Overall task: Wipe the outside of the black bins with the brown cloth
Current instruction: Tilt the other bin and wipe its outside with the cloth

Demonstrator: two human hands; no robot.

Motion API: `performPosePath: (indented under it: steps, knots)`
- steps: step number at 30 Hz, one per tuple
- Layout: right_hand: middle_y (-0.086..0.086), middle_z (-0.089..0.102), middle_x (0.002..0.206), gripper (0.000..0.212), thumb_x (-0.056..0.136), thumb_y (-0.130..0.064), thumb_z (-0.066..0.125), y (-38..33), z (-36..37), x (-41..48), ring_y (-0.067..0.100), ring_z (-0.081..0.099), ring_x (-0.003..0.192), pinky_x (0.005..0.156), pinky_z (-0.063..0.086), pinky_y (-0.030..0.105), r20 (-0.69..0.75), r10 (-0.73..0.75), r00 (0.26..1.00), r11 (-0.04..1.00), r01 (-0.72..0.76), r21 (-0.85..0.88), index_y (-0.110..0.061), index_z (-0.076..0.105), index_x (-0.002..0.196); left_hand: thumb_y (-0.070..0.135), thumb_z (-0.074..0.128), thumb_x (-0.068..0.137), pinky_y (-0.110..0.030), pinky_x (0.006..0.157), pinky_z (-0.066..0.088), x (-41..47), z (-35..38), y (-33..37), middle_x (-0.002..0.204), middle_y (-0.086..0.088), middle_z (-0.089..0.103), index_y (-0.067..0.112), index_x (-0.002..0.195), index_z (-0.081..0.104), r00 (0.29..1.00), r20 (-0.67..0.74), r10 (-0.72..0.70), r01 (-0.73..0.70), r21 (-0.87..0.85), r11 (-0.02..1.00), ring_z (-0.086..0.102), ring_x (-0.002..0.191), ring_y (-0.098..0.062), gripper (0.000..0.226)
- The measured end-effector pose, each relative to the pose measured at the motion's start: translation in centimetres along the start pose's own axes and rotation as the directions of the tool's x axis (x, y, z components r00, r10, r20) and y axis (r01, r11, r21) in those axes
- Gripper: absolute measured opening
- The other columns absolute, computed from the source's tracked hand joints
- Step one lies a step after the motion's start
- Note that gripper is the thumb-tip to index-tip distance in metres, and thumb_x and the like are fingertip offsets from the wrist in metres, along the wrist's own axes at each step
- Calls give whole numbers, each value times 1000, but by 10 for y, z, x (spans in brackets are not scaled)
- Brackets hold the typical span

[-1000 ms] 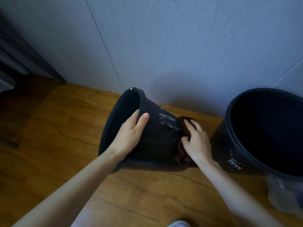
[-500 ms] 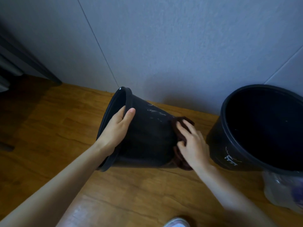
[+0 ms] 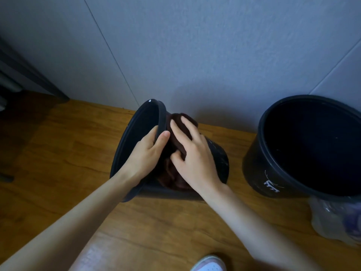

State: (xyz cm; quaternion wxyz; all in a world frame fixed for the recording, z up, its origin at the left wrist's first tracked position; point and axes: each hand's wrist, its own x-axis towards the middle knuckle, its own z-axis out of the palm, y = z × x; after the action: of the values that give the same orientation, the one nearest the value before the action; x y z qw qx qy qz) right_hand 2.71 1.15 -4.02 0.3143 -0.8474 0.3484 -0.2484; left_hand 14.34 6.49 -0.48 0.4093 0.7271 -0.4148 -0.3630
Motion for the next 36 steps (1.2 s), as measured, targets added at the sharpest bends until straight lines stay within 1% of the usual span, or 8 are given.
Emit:
performPosePath:
  steps: [3, 7, 11, 14, 19, 24, 33, 36]
  knots:
    - [-8, 14, 156, 71, 88, -12, 54, 37, 2, -16, 19, 36, 129, 81, 43, 17, 13, 77, 997, 992, -76, -101, -35, 21, 147, 32, 38, 97, -11, 75, 50, 2, -1, 3, 102, 4, 65, 25, 105, 58, 999, 44, 2, -3, 8, 1000, 62, 92, 1, 23]
    - [-4, 7, 158, 67, 93, -14, 48, 103, 1, -39, 29, 30, 136, 100, 41, 35, 107, 507, 855, 854, -481, -198, -32, 15, 149, 29, 37, 98, 6, 61, 37, 0, 0, 9, 91, 22, 57, 41, 87, 48, 999, 35, -6, 5, 7, 1000, 53, 76, 26, 19]
    - [1, 8, 158, 62, 96, -15, 45, 125, 0, -38, 31, 27, 139, 103, 39, 40, 158, 639, 753, 768, -612, -186, -26, 16, 149, 33, 37, 97, -1, 70, 44, 0, -1, 3, 103, 13, 64, 37, 104, 53, 997, 74, 9, -11, 24, 1000, 58, 92, 14, 18]
    - [2, 14, 157, 57, 96, -15, 44, 113, -2, -22, 32, 23, 141, 111, 29, 45, 145, 633, 761, 774, -622, -117, -24, 23, 148, 33, 37, 97, -3, 74, 45, -3, -1, 0, 106, 12, 64, 29, 115, 53, 996, 84, 24, -27, 32, 999, 59, 97, 8, 25]
    - [-3, 22, 155, 58, 92, -10, 48, 25, -7, 18, 22, 25, 141, 106, 28, 27, -1, 237, 972, 972, -237, 2, -27, 32, 145, 33, 39, 96, -15, 82, 49, -11, 1, -2, 103, 12, 66, 31, 116, 54, 991, 127, 35, -42, 51, 998, 61, 99, 3, 25]
    - [-2, 22, 155, 56, 93, -15, 48, -1, 2, 30, 24, 29, 139, 106, 36, 36, 3, 160, 987, 984, -160, 76, -29, 31, 145, 30, 39, 96, -7, 74, 47, -16, -7, -4, 102, 14, 67, 33, 115, 54, 995, 97, 23, -25, 23, 999, 61, 96, 5, 24]
    - [-2, 22, 154, 46, 97, -21, 37, 124, -2, -3, 33, 30, 136, 107, 33, 44, 201, 732, 651, 681, -705, -196, -30, 35, 143, 33, 39, 90, -3, 75, 44, -31, -17, -10, 104, 23, 67, 28, 115, 56, 993, 117, 18, -12, -48, 999, 60, 100, 7, 31]
    - [-2, 23, 155, 48, 97, -20, 39, 112, 1, 0, 32, 32, 135, 107, 35, 43, 160, 701, 695, 712, -672, -204, -28, 34, 144, 31, 39, 90, -3, 74, 43, -32, -19, -12, 102, 24, 67, 22, 117, 56, 994, 110, 30, -23, -59, 998, 60, 100, 5, 33]
